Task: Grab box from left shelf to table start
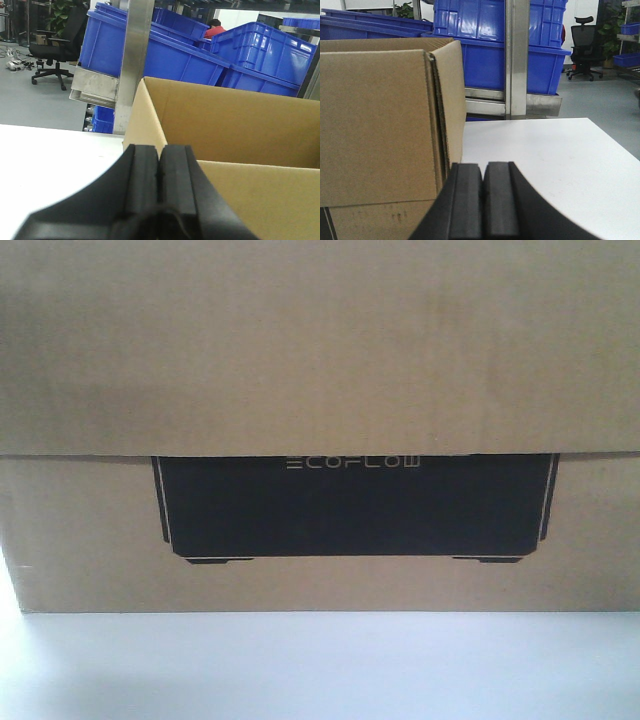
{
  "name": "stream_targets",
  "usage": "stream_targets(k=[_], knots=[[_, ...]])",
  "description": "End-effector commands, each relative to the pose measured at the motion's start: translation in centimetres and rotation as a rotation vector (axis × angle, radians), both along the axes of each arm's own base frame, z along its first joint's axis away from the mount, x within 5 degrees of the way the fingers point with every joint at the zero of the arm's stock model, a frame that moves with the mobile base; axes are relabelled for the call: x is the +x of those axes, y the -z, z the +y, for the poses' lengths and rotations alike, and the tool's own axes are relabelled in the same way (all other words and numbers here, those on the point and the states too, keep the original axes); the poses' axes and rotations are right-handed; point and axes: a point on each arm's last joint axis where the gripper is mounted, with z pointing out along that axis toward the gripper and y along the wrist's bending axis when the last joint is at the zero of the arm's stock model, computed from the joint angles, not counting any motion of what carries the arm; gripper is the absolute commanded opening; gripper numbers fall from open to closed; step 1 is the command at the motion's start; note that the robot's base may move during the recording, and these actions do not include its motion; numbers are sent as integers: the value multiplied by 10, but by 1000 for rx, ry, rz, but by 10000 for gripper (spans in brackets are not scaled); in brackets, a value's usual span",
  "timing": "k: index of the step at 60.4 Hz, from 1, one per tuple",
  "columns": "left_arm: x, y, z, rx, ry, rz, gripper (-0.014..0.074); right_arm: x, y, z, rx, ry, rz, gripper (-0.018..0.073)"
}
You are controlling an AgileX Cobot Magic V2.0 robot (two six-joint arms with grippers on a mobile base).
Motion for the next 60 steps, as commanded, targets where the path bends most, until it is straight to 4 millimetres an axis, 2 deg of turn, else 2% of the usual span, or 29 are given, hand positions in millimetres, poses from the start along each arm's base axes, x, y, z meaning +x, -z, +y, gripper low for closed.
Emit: stream_targets(k=[1,25,33,43,51,60], knots=[[-1,-18,0,-39,7,-107,-83,-2,-9,-1,-19,13,-100,18],[-1,-18,0,-43,8,-106,-83,-2,-9,-1,-19,13,-100,18],[-1,-8,1,-61,-1,-84,-83,-2,-9,-1,-19,13,-100,18],[-12,23,8,60,-69,-97,-83,-2,-9,-1,-19,13,-100,18],[-24,47,14,84,-131,-119,-83,-2,-9,-1,-19,13,-100,18],[-28,75,17,97,-153,-103,-83,-2,-9,-1,-19,13,-100,18]])
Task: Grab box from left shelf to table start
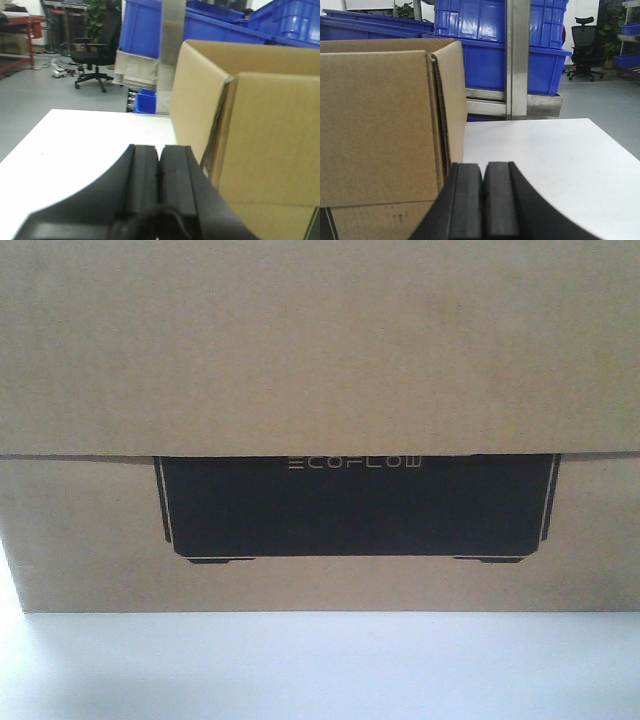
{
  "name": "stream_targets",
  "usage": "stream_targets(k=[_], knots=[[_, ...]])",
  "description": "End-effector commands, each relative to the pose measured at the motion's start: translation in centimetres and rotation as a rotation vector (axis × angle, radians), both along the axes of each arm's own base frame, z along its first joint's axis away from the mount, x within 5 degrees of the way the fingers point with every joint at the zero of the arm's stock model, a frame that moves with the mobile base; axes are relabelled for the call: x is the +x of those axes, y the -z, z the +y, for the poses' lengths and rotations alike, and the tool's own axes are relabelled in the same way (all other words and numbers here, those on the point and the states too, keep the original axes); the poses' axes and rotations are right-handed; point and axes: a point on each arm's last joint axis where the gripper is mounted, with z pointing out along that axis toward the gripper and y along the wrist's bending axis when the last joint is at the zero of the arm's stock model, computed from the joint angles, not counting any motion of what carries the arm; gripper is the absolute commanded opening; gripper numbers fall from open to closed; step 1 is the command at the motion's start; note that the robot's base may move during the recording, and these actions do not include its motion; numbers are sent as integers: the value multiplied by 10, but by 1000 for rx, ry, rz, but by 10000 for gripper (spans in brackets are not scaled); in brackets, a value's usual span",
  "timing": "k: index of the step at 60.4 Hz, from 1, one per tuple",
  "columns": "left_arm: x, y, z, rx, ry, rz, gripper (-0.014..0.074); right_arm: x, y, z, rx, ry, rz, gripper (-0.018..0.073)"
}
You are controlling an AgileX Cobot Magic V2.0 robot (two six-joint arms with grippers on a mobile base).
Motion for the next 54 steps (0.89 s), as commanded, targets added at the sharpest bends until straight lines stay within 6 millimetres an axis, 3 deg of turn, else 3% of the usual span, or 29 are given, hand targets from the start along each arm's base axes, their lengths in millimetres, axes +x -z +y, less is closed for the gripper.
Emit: stream_targets(k=[1,12,54], knots=[[-3,-3,2,-12,-13,-93,-83,-2,-9,-1,-19,12,-99,18],[-5,26,2,-18,-19,-100,-83,-2,-9,-1,-19,12,-99,18],[-9,26,2,-18,-15,-111,-83,-2,-9,-1,-19,12,-99,18]])
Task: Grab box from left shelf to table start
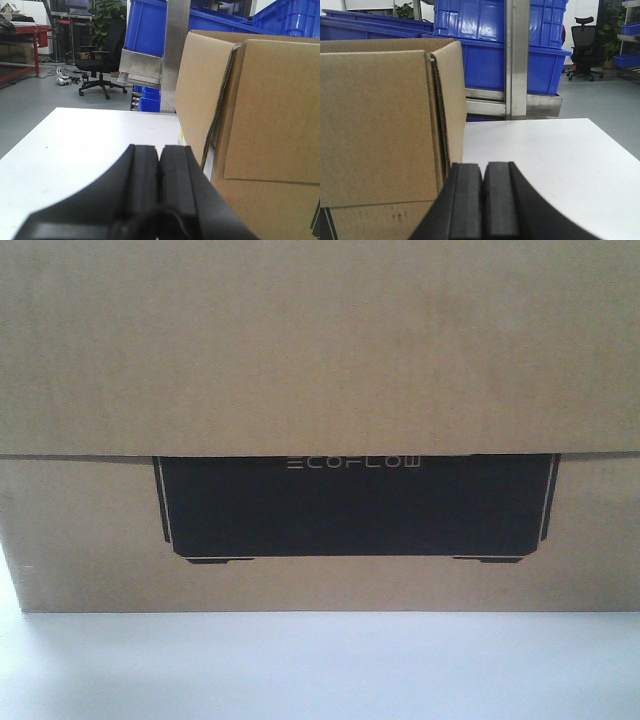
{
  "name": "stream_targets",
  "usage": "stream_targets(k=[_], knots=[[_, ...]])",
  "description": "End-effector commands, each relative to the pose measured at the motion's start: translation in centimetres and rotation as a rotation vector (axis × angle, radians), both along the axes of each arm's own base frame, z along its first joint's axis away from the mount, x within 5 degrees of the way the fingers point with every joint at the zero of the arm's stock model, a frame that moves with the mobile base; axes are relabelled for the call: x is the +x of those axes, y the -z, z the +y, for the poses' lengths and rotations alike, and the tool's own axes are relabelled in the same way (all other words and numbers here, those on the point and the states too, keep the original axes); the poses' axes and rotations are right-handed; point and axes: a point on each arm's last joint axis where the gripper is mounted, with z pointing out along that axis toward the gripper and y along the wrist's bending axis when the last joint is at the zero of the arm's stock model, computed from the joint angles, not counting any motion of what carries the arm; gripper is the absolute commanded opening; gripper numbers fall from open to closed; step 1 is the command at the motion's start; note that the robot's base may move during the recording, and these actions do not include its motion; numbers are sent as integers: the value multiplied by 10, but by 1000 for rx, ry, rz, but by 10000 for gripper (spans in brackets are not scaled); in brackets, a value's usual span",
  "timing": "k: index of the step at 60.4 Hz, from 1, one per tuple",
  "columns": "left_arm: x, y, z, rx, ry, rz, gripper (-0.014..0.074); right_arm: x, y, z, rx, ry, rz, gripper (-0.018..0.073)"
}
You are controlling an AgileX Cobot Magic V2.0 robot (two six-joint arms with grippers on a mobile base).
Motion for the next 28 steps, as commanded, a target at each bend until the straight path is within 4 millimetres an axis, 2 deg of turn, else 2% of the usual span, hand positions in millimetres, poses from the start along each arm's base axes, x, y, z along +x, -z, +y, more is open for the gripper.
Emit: stream_targets(k=[1,28], knots=[[-1,2,1,-15,-8,-69,-83,-2,-9,-1,-19,12,-99,18],[-1,2,1,-15,-8,-69,-83,-2,-9,-1,-19,12,-99,18]])
